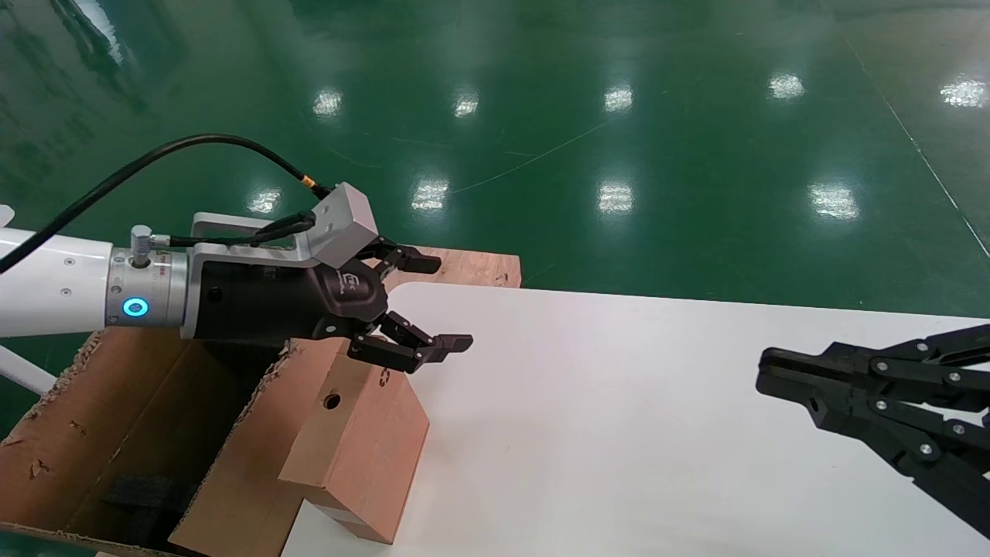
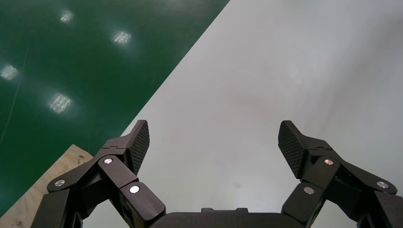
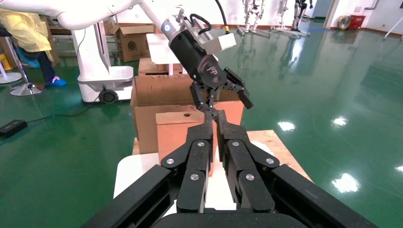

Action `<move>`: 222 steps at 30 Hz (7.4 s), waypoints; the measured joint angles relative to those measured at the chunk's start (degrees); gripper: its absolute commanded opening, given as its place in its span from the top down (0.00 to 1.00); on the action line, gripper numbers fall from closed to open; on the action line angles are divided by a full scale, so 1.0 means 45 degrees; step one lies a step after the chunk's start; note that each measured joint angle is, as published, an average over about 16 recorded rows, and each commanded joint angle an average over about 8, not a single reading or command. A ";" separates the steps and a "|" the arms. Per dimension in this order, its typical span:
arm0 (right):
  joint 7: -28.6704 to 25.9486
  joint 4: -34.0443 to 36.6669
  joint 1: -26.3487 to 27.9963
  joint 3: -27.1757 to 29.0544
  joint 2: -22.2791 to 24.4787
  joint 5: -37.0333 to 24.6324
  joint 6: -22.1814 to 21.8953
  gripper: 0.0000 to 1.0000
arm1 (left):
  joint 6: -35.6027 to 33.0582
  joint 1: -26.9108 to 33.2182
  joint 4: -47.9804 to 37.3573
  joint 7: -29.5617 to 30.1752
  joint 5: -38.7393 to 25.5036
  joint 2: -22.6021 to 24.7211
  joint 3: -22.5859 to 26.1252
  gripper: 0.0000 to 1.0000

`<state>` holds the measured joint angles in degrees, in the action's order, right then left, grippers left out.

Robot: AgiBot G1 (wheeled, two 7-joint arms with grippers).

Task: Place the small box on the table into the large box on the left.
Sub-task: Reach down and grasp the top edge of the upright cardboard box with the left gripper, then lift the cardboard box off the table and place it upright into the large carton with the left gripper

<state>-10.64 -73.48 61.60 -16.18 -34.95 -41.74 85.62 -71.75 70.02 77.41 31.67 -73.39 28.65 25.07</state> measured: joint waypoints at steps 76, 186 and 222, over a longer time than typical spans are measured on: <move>0.0027 0.0026 0.0019 -0.0045 0.0011 0.0032 -0.0009 0.00 | -0.3169 0.4494 0.0084 0.8535 -0.8499 0.2251 0.3097 0.00; 0.0058 0.0036 0.0028 -0.0106 0.0035 0.0076 -0.0042 0.00 | -0.3703 1.0274 -0.0262 1.0000 -0.2180 0.1302 1.3360 1.00; 0.0066 0.0046 0.0034 -0.0118 0.0037 0.0081 -0.0041 0.00 | -0.3017 1.2202 -0.3796 0.8499 -0.2408 0.2303 1.2461 1.00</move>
<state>-10.34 -73.27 61.75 -16.71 -34.79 -41.38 85.43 -85.32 124.93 60.32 69.91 -84.22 39.01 81.14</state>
